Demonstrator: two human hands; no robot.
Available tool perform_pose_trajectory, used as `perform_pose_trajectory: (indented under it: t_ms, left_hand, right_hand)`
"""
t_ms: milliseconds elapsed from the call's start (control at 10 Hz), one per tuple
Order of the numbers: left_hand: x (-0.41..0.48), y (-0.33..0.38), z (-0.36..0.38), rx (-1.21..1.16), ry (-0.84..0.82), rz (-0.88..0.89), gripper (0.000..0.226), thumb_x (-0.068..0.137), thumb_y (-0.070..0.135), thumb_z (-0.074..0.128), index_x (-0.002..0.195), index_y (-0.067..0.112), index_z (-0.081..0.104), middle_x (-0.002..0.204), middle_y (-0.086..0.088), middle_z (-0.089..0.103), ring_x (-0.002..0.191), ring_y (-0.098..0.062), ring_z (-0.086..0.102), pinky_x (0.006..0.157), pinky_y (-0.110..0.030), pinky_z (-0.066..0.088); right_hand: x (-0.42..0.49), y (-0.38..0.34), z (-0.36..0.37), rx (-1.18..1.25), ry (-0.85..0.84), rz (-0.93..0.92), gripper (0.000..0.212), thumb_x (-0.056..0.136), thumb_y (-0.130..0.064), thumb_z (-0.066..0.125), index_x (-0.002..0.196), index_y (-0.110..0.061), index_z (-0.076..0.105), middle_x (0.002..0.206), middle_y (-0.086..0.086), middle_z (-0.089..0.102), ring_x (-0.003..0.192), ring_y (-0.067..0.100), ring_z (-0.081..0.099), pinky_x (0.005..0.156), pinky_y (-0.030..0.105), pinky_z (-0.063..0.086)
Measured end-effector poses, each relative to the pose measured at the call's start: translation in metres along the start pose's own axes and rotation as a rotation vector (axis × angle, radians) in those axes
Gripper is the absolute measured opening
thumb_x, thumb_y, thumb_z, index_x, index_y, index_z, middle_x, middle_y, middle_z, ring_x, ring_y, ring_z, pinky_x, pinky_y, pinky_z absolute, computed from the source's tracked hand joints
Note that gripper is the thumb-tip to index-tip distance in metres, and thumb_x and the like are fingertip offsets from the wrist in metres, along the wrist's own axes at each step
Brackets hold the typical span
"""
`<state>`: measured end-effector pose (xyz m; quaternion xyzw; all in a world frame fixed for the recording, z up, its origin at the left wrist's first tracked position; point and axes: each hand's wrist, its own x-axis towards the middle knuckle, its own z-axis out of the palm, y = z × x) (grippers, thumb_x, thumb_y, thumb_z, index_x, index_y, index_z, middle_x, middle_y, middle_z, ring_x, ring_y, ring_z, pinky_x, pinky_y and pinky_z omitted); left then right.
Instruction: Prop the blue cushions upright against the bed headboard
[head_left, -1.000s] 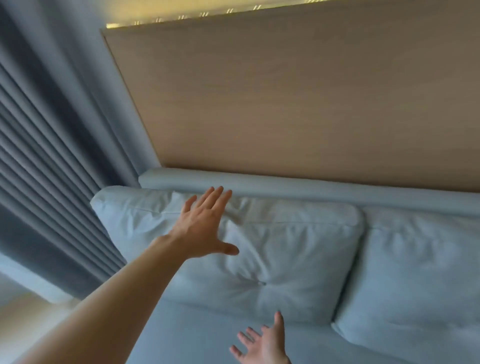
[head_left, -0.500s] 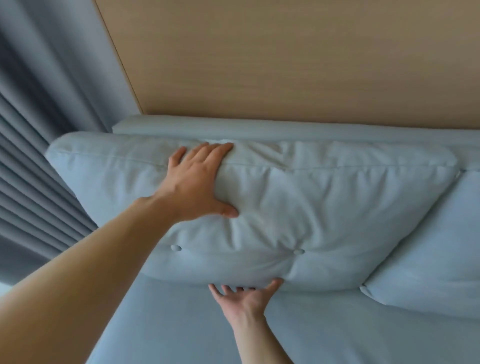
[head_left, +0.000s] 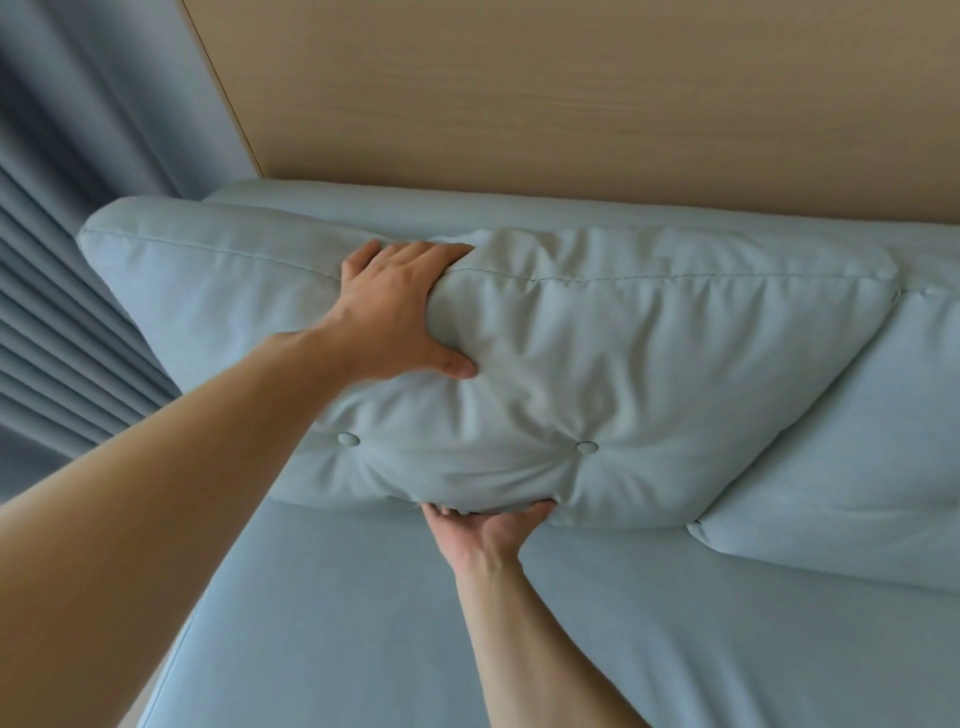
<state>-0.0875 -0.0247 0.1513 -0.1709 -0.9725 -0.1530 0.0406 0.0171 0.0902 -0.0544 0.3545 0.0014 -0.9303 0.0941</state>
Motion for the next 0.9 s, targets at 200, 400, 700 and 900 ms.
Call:
perform_pose_trajectory:
  t_ms: [200, 400, 700, 900]
  left_hand:
    - [0.01, 0.023, 0.02, -0.037, -0.016, 0.085, 0.122, 0.045, 0.073, 0.085, 0.151, 0.035, 0.039, 0.144, 0.006, 0.051, 0.139, -0.021, 0.037, 0.121, -0.054, 0.008]
    - [0.013, 0.017, 0.026, 0.016, -0.016, 0.06, 0.129, 0.048, 0.075, 0.083, 0.157, 0.035, 0.025, 0.154, 0.006, 0.039, 0.146, -0.021, 0.028, 0.122, -0.056, 0.002]
    - [0.006, 0.038, 0.013, 0.159, -0.014, -0.034, 0.134, 0.05, 0.075, 0.083, 0.158, 0.035, 0.016, 0.164, 0.008, 0.024, 0.154, -0.02, 0.011, 0.122, -0.059, 0.0]
    - [-0.024, 0.071, -0.001, 0.184, -0.027, -0.156, 0.134, 0.065, 0.068, 0.081, 0.161, 0.029, -0.005, 0.171, 0.003, -0.001, 0.156, -0.02, -0.008, 0.124, -0.054, 0.001]
  right_hand:
    - [0.0, -0.028, -0.005, -0.023, 0.057, -0.073, 0.081, 0.059, -0.087, 0.055, 0.11, -0.028, 0.073, 0.098, 0.006, 0.066, 0.069, 0.026, 0.05, 0.081, 0.045, 0.05]
    - [-0.009, -0.037, -0.015, -0.191, 0.187, 0.009, 0.104, 0.058, -0.094, 0.051, 0.13, -0.019, 0.068, 0.137, 0.015, 0.061, 0.122, 0.042, 0.059, 0.099, 0.073, 0.043]
    - [-0.046, -0.059, -0.016, -0.604, 0.359, 0.094, 0.082, 0.094, -0.074, 0.027, 0.159, -0.025, 0.022, 0.165, 0.012, 0.028, 0.146, 0.034, 0.038, 0.104, 0.067, 0.033]
    - [-0.127, -0.095, 0.012, -1.583, 0.281, -0.201, 0.037, 0.096, -0.051, 0.042, 0.099, -0.018, 0.059, 0.104, 0.004, 0.065, 0.098, 0.025, 0.063, 0.081, 0.038, 0.049]
